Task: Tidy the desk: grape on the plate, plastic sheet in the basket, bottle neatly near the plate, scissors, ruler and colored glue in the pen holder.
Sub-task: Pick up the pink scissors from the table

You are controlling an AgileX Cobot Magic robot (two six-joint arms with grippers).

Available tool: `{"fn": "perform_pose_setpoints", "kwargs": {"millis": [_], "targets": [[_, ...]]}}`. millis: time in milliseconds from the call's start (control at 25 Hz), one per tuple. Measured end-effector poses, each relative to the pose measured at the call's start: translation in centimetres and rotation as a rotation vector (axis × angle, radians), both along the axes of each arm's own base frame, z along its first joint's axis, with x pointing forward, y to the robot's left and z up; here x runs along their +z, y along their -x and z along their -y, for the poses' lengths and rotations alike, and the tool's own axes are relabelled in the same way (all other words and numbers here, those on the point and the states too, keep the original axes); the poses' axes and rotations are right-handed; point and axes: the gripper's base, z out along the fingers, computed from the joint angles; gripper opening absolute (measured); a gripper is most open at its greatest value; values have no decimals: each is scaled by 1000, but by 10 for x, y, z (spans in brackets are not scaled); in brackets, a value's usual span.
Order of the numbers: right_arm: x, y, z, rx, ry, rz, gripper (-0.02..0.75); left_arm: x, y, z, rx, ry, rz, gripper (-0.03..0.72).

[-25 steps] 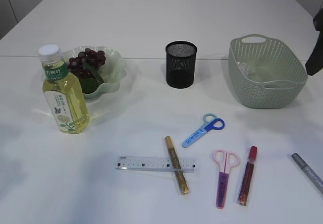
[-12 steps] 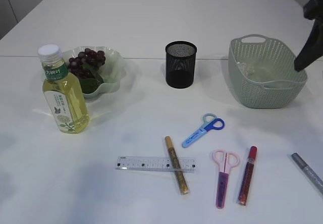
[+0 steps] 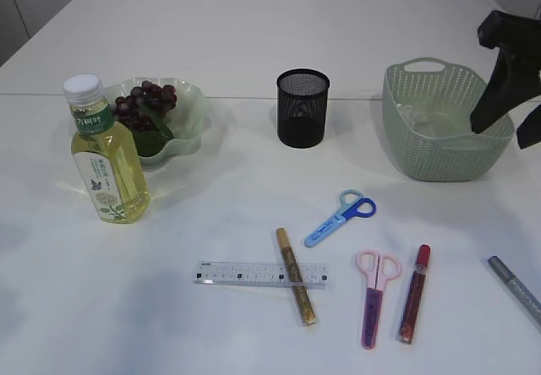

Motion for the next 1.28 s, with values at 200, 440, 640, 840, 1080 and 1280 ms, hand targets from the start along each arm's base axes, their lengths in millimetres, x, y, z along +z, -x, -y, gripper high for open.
{"fn": "perform_pose_setpoints", "kwargs": {"millis": [200,440,640,840,1080,1280], "targets": [[-17,2,-12,-86,60,-69,379,0,0,0,1,5,-2,469],[-38,3,-49,-131,151,-85,352,0,0,1,0,7,-3,469],[-75,-8,-82,-120,183,-156,351,0,0,1,0,7,-3,469],[-120,-17,-104,-103,216,-282,351,0,0,1,0,7,-3,469],[-144,-21,-108,-111,225,-362,351,0,0,1,0,7,-3,469],[-144,-21,-109,-113,220,-358,351,0,0,1,0,7,-3,469]]}}
